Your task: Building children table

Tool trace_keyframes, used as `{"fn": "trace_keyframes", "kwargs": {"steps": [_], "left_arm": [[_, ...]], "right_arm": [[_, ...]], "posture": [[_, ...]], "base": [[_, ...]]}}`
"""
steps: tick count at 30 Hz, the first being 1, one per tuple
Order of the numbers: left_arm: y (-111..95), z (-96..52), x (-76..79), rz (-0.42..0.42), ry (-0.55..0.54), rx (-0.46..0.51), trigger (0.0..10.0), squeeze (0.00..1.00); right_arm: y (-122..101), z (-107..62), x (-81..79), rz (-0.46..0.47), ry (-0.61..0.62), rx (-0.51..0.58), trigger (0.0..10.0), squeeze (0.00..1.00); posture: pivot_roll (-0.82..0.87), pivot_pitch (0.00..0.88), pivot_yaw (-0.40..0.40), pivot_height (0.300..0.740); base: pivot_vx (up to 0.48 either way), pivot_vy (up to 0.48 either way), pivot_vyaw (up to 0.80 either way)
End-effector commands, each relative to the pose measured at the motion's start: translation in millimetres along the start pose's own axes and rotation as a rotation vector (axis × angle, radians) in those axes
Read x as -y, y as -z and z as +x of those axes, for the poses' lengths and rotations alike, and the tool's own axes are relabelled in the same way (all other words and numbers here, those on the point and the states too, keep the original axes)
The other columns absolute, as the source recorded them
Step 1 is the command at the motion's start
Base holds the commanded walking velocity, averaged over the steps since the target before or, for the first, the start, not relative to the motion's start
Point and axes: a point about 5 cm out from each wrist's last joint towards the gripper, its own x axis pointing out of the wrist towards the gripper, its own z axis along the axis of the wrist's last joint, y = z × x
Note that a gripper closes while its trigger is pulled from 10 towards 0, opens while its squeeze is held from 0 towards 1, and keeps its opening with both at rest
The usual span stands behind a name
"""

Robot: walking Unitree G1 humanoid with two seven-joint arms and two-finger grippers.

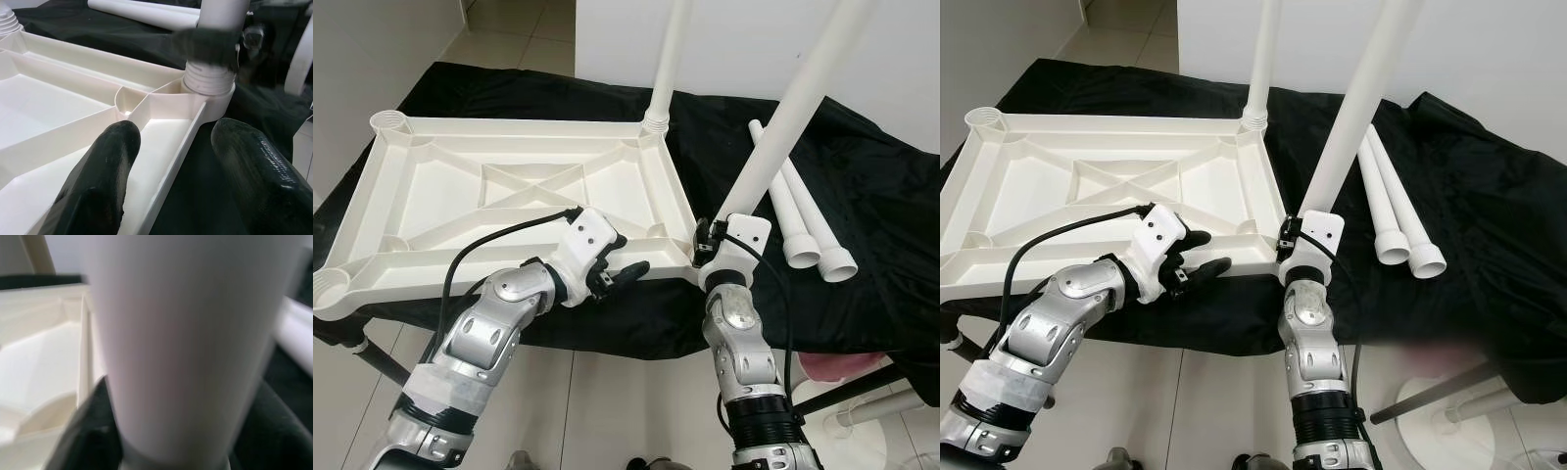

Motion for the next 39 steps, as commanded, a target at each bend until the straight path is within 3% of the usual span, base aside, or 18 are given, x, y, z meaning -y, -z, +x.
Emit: {"fn": "trace_keyframes", "kwargs": {"steps": [1,8,11,12,14,15,20,21,23,36,37,38,39], "left_arm": [[0,4.0,1.1,-0.015,-0.001,-0.001,10.0,0.0],[1,6.4,3.4,-0.068,0.0,0.0,10.0,0.0],[4,7.8,6.2,-0.077,-0.016,-0.006,10.0,0.0],[5,8.3,6.9,-0.074,-0.023,-0.007,10.0,0.0],[6,8.9,7.5,-0.071,-0.031,-0.008,10.0,0.0],[7,10.0,11.4,-0.074,-0.022,-0.01,10.0,0.0],[7,12.0,20.3,-0.067,0.008,-0.008,10.0,0.0],[6,13.4,24.0,-0.063,0.026,-0.008,10.0,0.0],[5,14.7,26.4,-0.062,0.036,-0.008,10.0,0.0],[3,18.6,36.4,-0.045,0.064,0.008,10.0,0.0],[2,18.5,35.7,-0.041,0.06,0.009,10.0,0.0],[2,18.5,34.6,-0.038,0.055,0.009,10.0,0.0],[2,18.5,33.9,-0.036,0.052,0.009,10.0,0.0]], "right_arm": [[10,-1.7,7.0,-0.007,-0.016,-0.054,10.0,1.0],[8,3.1,13.9,-0.004,-0.056,-0.051,10.0,1.0],[9,8.3,21.2,-0.015,-0.168,-0.064,10.0,1.0],[8,9.6,23.0,-0.013,-0.189,-0.059,10.0,0.78],[7,10.7,24.9,-0.013,-0.205,-0.051,10.0,0.78],[5,12.2,25.4,-0.027,-0.247,-0.037,10.0,0.0],[1,14.4,26.3,-0.076,-0.336,0.0,10.0,0.0],[-1,15.6,26.7,-0.099,-0.426,0.015,10.0,0.0],[-2,17.8,27.9,-0.118,-0.483,0.019,10.0,0.0],[-1,31.3,31.6,-0.203,-0.682,-0.006,9.7,0.0],[0,32.0,32.3,-0.205,-0.701,-0.011,9.1,0.0],[1,33.3,33.3,-0.214,-0.712,-0.018,4.5,0.0],[1,34.3,34.0,-0.22,-0.717,-0.022,4.5,0.0]], "posture": [[0.03,0.09,-0.103,0.74],[0.03,0.081,-0.108,0.74],[0.04,0.075,-0.111,0.74],[0.04,0.072,-0.111,0.74],[0.04,0.072,-0.111,0.74],[0.04,0.071,-0.111,0.74],[0.03,0.07,-0.11,0.74],[0.03,0.069,-0.109,0.74],[0.03,0.068,-0.11,0.74],[0.04,0.065,-0.113,0.74],[0.04,0.065,-0.113,0.74],[0.04,0.065,-0.113,0.74],[0.04,0.065,-0.113,0.74]], "base": [[0.0,0.0,0.0],[0.0,0.0,0.0],[0.0,0.0,0.0],[0.0,0.0,0.0],[0.0,0.0,0.0],[0.0,0.0,0.0],[0.0,0.0,0.0],[0.0,0.0,0.0],[0.0,0.0,0.0],[0.0,0.0,0.0],[0.0,0.0,0.0],[0.0,0.0,0.0],[0.0,0.0,0.0]]}}
